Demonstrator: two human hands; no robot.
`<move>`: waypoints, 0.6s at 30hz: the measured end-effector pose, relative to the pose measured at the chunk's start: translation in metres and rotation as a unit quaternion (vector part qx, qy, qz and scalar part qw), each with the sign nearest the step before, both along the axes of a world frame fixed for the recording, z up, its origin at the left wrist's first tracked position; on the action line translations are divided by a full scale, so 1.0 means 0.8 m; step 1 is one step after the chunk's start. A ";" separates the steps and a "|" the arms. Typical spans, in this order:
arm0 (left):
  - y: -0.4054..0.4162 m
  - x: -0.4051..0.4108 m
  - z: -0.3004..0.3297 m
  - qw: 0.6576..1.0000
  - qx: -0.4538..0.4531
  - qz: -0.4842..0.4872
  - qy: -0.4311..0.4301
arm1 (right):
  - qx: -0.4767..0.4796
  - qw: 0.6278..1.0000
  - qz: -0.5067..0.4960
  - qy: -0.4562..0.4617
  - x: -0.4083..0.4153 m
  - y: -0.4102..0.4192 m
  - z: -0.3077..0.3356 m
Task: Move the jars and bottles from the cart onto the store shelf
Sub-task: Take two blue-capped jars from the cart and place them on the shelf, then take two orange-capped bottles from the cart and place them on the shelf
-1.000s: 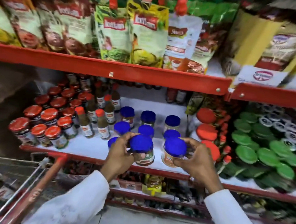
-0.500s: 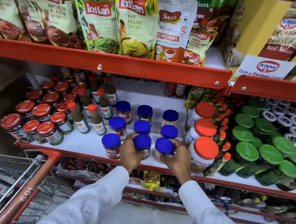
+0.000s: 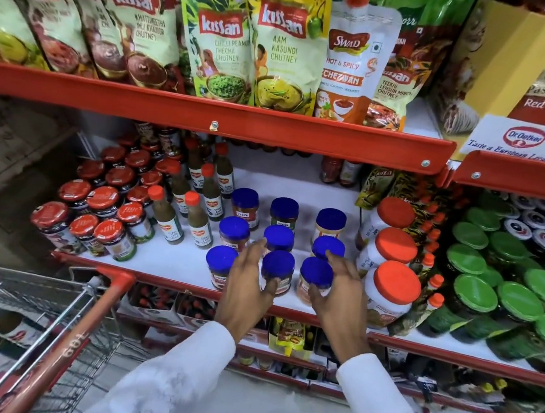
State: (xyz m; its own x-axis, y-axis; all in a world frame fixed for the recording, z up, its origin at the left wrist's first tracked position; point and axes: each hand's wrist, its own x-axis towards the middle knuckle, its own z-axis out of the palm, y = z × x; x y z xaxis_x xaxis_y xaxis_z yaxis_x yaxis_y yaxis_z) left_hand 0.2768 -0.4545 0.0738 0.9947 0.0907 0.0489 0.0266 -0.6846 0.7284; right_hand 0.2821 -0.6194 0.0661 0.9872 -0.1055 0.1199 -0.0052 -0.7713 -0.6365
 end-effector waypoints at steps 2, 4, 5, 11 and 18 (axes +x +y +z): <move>0.024 -0.018 0.009 0.996 0.069 -0.011 -0.047 | -0.056 0.996 0.042 -0.047 -0.005 0.018 0.011; 0.055 -0.036 0.018 0.986 0.143 0.002 -0.090 | -0.103 0.988 0.082 -0.087 -0.007 0.042 0.018; 0.071 -0.046 0.024 0.979 0.174 0.014 -0.104 | -0.121 0.982 0.099 -0.101 -0.007 0.055 0.020; 0.180 -0.112 0.034 0.940 0.304 0.121 -0.094 | -0.171 0.942 0.242 -0.155 -0.007 0.161 0.026; 0.312 -0.187 0.024 0.914 0.331 0.225 -0.070 | -0.154 0.886 0.397 -0.182 -0.030 0.334 0.035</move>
State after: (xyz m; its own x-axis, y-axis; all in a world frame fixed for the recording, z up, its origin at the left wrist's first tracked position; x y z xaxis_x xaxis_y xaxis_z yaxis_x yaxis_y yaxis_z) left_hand 0.1269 -0.2052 0.0929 0.8435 0.3945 0.3644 0.3533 -0.9187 0.1767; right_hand 0.2582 -0.3522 0.0939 0.6253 0.6986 0.3479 0.7798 -0.5772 -0.2425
